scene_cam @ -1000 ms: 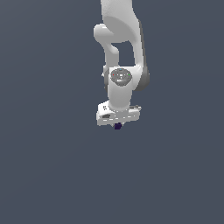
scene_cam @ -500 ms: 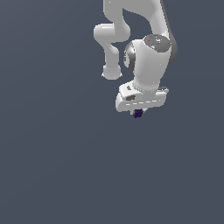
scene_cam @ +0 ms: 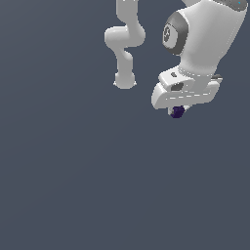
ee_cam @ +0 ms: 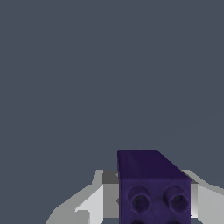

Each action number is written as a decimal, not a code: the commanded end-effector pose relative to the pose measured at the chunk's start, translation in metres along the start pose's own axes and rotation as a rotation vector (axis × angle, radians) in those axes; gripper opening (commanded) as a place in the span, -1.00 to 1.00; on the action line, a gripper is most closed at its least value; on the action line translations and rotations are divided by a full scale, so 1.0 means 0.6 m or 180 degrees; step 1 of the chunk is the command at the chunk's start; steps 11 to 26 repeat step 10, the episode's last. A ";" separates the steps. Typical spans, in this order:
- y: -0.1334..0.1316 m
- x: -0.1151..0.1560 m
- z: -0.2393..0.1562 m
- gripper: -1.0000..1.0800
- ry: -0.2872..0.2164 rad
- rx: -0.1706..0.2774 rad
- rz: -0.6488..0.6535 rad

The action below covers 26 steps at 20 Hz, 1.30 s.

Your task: Pick up the object and move it to a goal position.

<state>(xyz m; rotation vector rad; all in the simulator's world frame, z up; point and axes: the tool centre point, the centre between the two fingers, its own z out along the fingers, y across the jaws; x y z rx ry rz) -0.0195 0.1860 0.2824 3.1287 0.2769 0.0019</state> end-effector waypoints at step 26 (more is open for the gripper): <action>-0.038 0.010 -0.042 -1.00 -0.0004 0.0003 0.0005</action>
